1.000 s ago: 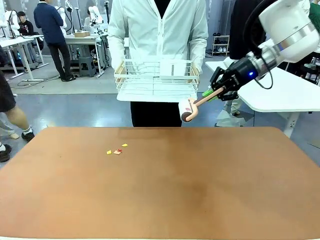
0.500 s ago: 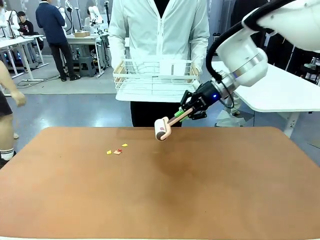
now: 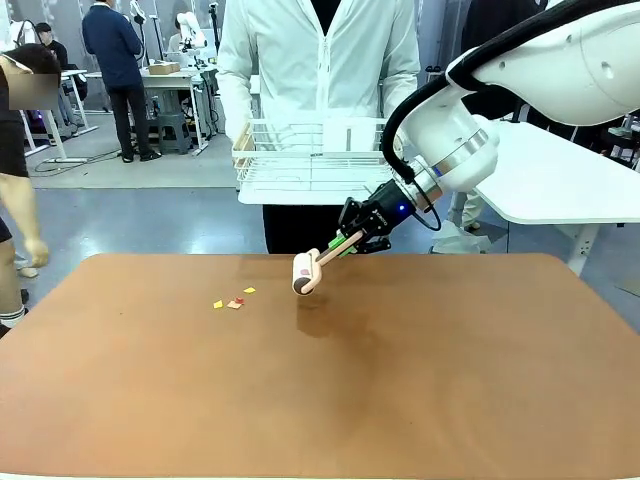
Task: Clean the table.
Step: Clean the table with the Lint Roller when the human lifts the Dish drying rack.
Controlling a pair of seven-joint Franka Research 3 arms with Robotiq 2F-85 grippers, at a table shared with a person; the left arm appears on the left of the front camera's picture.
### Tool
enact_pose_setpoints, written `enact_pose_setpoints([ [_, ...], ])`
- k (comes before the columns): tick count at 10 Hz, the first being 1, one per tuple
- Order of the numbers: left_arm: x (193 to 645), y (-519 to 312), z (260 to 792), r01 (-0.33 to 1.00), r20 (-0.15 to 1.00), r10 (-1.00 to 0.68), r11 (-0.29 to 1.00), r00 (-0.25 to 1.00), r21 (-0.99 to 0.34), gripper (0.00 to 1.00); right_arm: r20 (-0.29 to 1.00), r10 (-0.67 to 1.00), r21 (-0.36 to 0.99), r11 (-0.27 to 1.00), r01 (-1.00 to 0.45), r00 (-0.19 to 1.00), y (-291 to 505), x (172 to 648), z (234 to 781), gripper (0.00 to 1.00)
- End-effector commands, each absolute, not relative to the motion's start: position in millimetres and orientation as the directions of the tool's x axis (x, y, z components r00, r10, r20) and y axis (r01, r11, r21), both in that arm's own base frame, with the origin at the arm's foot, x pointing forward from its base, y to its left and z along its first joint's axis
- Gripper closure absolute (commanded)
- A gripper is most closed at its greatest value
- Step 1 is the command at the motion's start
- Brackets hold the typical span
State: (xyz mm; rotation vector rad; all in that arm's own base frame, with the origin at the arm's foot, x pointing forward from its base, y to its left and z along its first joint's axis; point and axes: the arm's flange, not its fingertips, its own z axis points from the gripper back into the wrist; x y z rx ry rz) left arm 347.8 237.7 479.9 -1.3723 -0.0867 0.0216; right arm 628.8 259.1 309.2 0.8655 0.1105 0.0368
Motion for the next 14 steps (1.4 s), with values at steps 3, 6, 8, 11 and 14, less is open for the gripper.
enact_pose_setpoints([
  [3,344.3,239.2,481.6,0.04,0.054,0.067,0.19,0.996,-0.981,0.0,-0.11,0.061,0.751,0.658,0.043,0.992,283.0,627.3,295.2,0.79],
  [6,344.3,239.2,481.6,0.04,0.054,0.067,0.19,0.996,-0.981,0.0,-0.109,0.055,0.734,0.678,0.043,0.993,290.8,622.9,287.2,0.79],
  [8,344.3,239.2,481.6,0.04,0.054,0.067,0.19,0.996,-0.981,0.0,-0.109,0.048,0.726,0.686,0.047,0.993,298.3,615.7,264.0,0.79],
  [11,344.3,239.2,481.6,0.04,0.054,0.067,0.19,0.996,-0.981,0.0,-0.138,0.035,0.722,0.687,0.076,0.99,300.8,611.1,248.0,0.79],
  [14,344.3,239.2,481.6,0.04,0.054,0.067,0.19,0.996,-0.981,0.0,-0.132,0.014,0.71,0.699,0.085,0.991,326.8,603.4,238.9,0.79],
])
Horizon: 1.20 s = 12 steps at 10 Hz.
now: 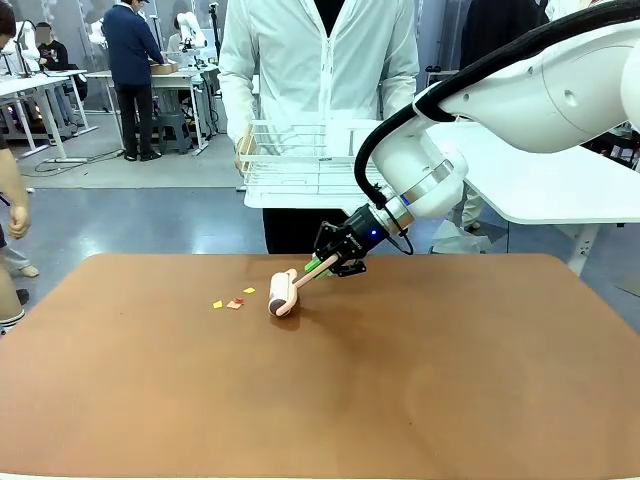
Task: Clean the table.
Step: Clean the table with the Lint Roller when the human lifts the Dish drying rack.
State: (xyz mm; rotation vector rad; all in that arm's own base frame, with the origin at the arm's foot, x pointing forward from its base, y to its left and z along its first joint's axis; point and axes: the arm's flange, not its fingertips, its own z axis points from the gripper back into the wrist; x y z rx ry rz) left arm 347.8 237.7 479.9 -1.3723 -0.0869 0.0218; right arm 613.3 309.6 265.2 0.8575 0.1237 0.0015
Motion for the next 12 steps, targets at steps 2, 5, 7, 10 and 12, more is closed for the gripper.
enact_pose_setpoints([
  [2,344.3,239.2,481.6,0.04,0.054,0.067,0.19,0.996,-0.981,0.0,-0.163,0.037,0.715,0.693,0.092,0.986,346.6,600.3,229.3,0.79],
  [5,344.3,239.2,481.6,0.04,0.054,0.067,0.19,0.996,-0.981,0.0,-0.19,0.086,0.706,0.704,0.075,0.978,393.4,599.7,218.8,0.79],
  [7,344.3,239.2,481.6,0.04,0.054,0.067,0.19,0.996,-0.981,0.0,-0.202,0.093,0.694,0.716,0.075,0.975,421.4,596.1,217.0,0.79],
  [10,344.3,239.2,481.6,0.04,0.054,0.067,0.19,0.996,-0.981,0.0,-0.219,0.144,0.683,0.729,0.046,0.965,467.0,593.5,217.1,0.79],
  [12,344.3,239.2,481.6,0.04,0.054,0.067,0.19,0.996,-0.981,0.0,-0.209,0.134,0.697,0.715,0.052,0.969,483.1,598.3,230.1,0.79],
])
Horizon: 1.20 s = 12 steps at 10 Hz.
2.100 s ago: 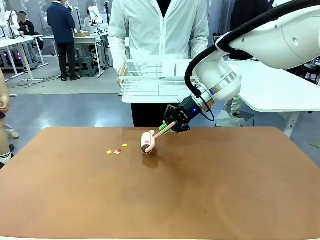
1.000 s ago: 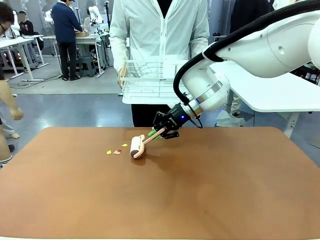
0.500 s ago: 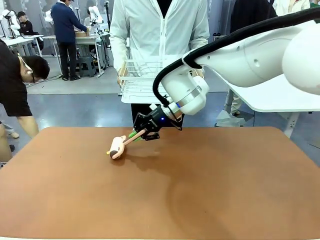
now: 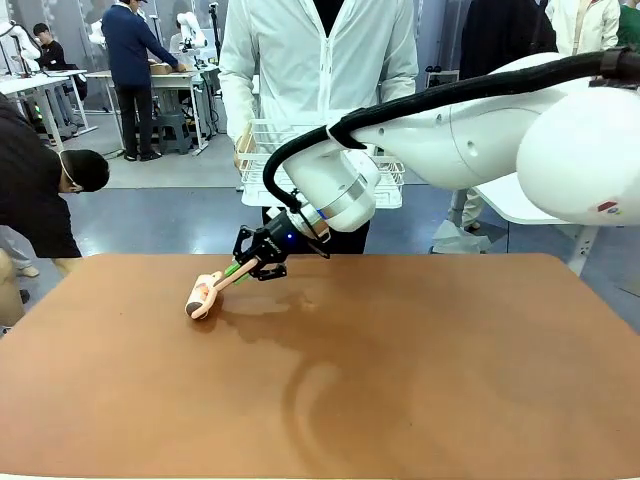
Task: Clean the table.
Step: Clean the table with the Lint Roller when the human lifts the Dish drying rack.
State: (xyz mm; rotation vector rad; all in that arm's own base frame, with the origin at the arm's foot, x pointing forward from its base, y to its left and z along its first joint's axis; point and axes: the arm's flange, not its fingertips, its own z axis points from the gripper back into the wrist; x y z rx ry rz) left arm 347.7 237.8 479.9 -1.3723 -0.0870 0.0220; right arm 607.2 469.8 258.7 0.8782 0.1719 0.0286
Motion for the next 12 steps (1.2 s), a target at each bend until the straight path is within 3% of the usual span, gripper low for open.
enact_pose_setpoints([
  [1,344.3,239.2,481.6,0.04,0.054,0.067,0.19,0.996,-0.981,0.0,-0.199,0.121,0.704,0.708,0.056,0.973,483.4,599.5,238.0,0.79],
  [4,344.3,239.2,481.6,0.04,0.054,0.067,0.19,0.996,-0.981,0.0,-0.162,0.135,0.729,0.684,0.027,0.978,464.6,603.8,283.0,0.79],
  [7,344.3,239.2,481.6,0.04,0.054,0.067,0.19,0.996,-0.981,0.0,-0.007,0.143,0.756,0.649,-0.089,0.99,409.2,590.1,405.3,0.79],
  [10,344.3,239.2,481.6,0.04,0.054,0.067,0.19,0.996,-0.981,0.0,-0.033,0.143,0.659,0.747,-0.086,0.989,371.1,587.6,436.3,0.79],
  [12,344.3,239.2,481.6,0.04,0.054,0.067,0.19,0.996,-0.981,0.0,-0.009,0.159,0.437,0.888,-0.139,0.987,336.5,582.5,472.8,0.79],
])
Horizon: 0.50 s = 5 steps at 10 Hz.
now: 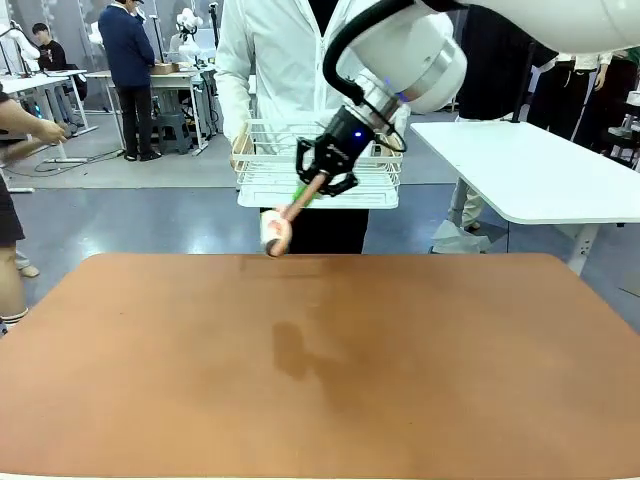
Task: Clean the table.
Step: Clean the table with the Lint Roller when the human lifts the Dish drying rack.
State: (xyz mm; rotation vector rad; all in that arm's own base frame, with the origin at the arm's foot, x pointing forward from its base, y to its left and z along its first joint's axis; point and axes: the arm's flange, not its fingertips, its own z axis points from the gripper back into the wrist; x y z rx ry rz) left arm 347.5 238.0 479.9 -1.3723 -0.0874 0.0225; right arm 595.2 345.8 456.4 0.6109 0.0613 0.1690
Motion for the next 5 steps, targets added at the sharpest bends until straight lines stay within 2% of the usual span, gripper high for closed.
enact_pose_setpoints([
  [1,344.3,239.2,481.6,0.04,0.054,0.067,0.19,0.996,-0.981,0.0,0.036,0.145,0.303,0.941,-0.149,0.989,308.3,574.2,501.6,0.79],
  [4,344.3,239.2,481.6,0.04,0.054,0.067,0.19,0.996,-0.981,0.0,0.047,0.007,0.011,1.0,-0.007,0.999,205.1,542.6,539.5,0.79],
  [5,344.3,239.2,481.6,0.04,0.054,0.067,0.19,0.996,-0.981,0.0,0.055,0.01,-0.037,0.999,-0.008,0.998,173.3,530.0,541.4,0.79],
])
